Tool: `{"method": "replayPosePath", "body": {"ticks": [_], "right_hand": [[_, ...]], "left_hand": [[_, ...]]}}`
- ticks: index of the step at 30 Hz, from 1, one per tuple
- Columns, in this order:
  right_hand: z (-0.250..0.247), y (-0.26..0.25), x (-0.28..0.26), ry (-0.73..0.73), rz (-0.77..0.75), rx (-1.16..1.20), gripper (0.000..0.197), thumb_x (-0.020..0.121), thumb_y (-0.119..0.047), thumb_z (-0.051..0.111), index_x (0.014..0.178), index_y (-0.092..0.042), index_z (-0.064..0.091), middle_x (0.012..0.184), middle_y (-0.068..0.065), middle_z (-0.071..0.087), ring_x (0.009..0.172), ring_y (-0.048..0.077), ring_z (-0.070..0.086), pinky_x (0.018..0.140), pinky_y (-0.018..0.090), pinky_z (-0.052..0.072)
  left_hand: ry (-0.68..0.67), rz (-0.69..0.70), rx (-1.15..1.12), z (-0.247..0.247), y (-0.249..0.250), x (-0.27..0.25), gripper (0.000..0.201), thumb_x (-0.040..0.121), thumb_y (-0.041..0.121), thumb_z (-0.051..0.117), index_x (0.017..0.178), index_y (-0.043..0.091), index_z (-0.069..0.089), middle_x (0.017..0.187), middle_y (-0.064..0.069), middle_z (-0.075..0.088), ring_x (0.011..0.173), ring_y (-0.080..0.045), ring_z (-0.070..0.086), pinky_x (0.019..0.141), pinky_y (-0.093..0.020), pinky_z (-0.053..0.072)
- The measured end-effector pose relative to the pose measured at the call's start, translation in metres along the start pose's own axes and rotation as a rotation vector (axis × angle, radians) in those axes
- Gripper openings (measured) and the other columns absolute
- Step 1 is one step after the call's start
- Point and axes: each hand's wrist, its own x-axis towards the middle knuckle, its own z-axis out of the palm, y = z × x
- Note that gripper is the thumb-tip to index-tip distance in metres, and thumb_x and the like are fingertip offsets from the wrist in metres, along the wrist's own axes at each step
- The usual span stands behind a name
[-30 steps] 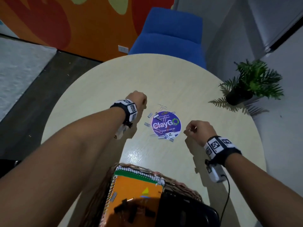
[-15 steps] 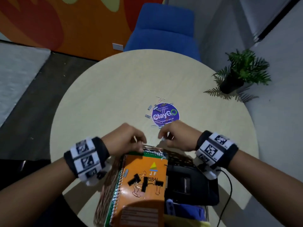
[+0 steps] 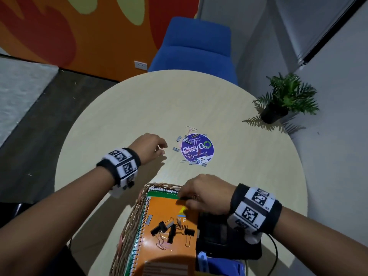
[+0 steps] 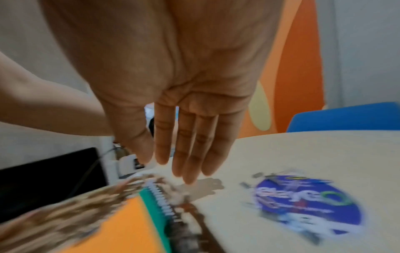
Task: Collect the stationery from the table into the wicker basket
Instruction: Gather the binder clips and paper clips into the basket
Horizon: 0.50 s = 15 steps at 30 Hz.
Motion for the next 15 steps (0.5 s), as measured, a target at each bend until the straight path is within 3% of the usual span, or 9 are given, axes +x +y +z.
{"method": "replayPosePath", "body": {"ticks": [3, 7, 12, 15], "right_hand": [[-0.014, 0.052, 0.014, 0.125, 0.2, -0.013, 0.032, 0.087, -0.032, 0.057, 0.117, -0.024, 0.062, 0.118, -0.001, 0.067, 0.101, 0.018, 0.063, 0.084, 0.034, 0.05], [-0.005, 0.114, 0.05, 0.096, 0.433, -0.113, 0.022, 0.085, -0.031, 0.058, 0.1, -0.017, 0.064, 0.103, 0.011, 0.068, 0.094, 0.032, 0.063, 0.076, 0.036, 0.051], [0.016, 0.138, 0.083, 0.167, 0.486, -0.001, 0.014, 0.075, -0.027, 0.063, 0.081, -0.016, 0.059, 0.091, 0.009, 0.066, 0.083, 0.031, 0.062, 0.07, 0.034, 0.049], [0.022, 0.141, 0.095, 0.196, 0.497, 0.029, 0.014, 0.078, -0.025, 0.062, 0.084, -0.012, 0.062, 0.091, 0.011, 0.066, 0.084, 0.032, 0.062, 0.074, 0.037, 0.053]], "left_hand": [[-0.071, -0.025, 0.056, 0.02, -0.003, 0.037, 0.027, 0.088, 0.025, 0.062, 0.112, 0.013, 0.067, 0.112, -0.01, 0.067, 0.104, -0.027, 0.061, 0.088, -0.035, 0.049], [-0.108, -0.066, 0.073, 0.042, 0.003, 0.066, 0.022, 0.083, 0.018, 0.067, 0.103, 0.009, 0.067, 0.11, -0.013, 0.063, 0.101, -0.032, 0.06, 0.083, -0.035, 0.048], [-0.096, -0.076, 0.041, 0.058, 0.007, 0.083, 0.024, 0.081, 0.016, 0.067, 0.103, 0.006, 0.063, 0.111, -0.015, 0.059, 0.102, -0.034, 0.058, 0.084, -0.037, 0.047], [-0.132, -0.091, 0.067, 0.058, 0.008, 0.088, 0.02, 0.085, 0.019, 0.064, 0.1, 0.006, 0.065, 0.11, -0.015, 0.061, 0.102, -0.034, 0.059, 0.083, -0.035, 0.046]]}}
